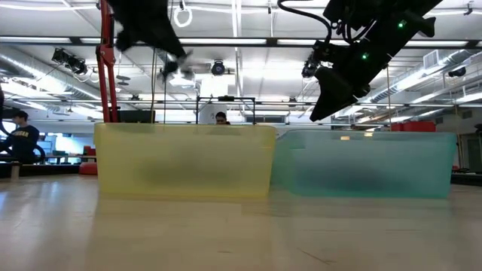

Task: Pick & Place USB Port
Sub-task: Put the black charger cable into the yellow bin

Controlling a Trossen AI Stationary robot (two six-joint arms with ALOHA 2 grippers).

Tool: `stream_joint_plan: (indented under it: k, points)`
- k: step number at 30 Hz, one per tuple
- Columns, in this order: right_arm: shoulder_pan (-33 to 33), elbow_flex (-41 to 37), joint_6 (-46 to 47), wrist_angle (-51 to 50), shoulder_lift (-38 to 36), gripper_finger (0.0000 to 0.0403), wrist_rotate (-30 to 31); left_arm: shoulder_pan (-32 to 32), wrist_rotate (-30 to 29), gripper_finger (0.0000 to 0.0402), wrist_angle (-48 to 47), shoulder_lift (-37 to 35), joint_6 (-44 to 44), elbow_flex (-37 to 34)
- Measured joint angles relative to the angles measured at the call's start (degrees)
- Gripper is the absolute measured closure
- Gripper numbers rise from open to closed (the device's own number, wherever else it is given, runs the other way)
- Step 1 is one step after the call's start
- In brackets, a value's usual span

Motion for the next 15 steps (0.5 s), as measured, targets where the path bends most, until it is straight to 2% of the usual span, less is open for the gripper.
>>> stream_joint_plan:
  k: [3, 6, 8, 10, 13, 15]
  points:
    - [0.0, 0.0, 0.0, 0.1, 0.0, 0.0252, 0.0, 3.6, 3.0, 0.0401, 11.4, -0.4, -0.8, -6.2]
    - [0.0, 0.0, 0.0, 0.3, 0.0, 0.0252, 0.1, 6.7, 11.5, 0.0401, 29.3, 0.1, 1.8, -13.1]
    - [0.0, 0.0, 0.0, 0.5, 0.0, 0.0252, 0.1, 8.1, 14.1, 0.0401, 37.4, 0.3, 1.3, -16.5]
    - [0.0, 0.0, 0.0, 0.5, 0.0, 0.0252, 0.1, 8.7, 13.9, 0.0401, 40.2, 0.3, 0.5, -18.7]
    - [0.0, 0.0, 0.0, 0.5, 0.0, 0.0252, 0.1, 8.9, 12.9, 0.0401, 40.2, 0.2, 3.5, -20.4]
    - [0.0, 0.0, 0.0, 0.5, 0.0, 0.0252, 0.1, 9.3, 13.0, 0.0401, 40.0, 0.3, 2.0, -21.8]
